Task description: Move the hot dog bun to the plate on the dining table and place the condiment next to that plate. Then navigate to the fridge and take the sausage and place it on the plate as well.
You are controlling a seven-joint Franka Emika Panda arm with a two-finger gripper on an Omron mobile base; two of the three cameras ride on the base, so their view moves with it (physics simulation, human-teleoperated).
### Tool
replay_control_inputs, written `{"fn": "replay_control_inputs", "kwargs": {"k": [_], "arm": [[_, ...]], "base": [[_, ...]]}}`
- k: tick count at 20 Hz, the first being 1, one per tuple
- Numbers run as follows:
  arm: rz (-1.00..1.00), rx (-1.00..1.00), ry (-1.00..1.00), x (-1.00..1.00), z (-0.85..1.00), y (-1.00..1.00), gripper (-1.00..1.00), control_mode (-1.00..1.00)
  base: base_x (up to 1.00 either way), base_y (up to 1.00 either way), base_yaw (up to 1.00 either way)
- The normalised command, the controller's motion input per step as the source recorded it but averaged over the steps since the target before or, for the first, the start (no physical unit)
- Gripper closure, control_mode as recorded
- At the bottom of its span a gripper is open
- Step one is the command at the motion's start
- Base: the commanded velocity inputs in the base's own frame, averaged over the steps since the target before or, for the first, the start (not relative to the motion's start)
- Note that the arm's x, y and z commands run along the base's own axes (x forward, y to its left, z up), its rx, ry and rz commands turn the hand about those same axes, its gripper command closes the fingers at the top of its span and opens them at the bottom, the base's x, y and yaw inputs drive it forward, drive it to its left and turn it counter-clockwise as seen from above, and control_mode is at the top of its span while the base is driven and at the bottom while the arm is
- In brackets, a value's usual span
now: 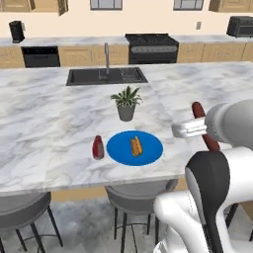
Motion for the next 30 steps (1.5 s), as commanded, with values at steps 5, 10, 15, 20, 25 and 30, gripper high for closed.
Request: {"fn": "replay_control_inputs", "kwargs": {"k": [5,10,15,20,25,30], "arm": [[0.00,0.00,0.00,0.00,0.00,0.00,1.00,1.00],[-0.09,0.12,0.32,0.80,-0.70,0.02,1.00,-1.00],[0.01,0.13,0.53,1.00,-0.92,-0.01,1.00,-1.00],[0.00,0.03,0.24,0.79,-0.71,-0.02,1.00,-1.00],[0.00,0.00,0.09,0.52,-0.72,-0.09,1.00,-1.00],[0.00,0.00,0.00,0.64,-0.63,-0.10,1.00,-1.00]], "base": [[0.89,0.22,-0.30],[0.20,0.03,-0.05],[0.00,0.00,0.00],[0.00,0.00,0.00],[0.00,0.00,0.00],[0.00,0.00,0.00]]}}
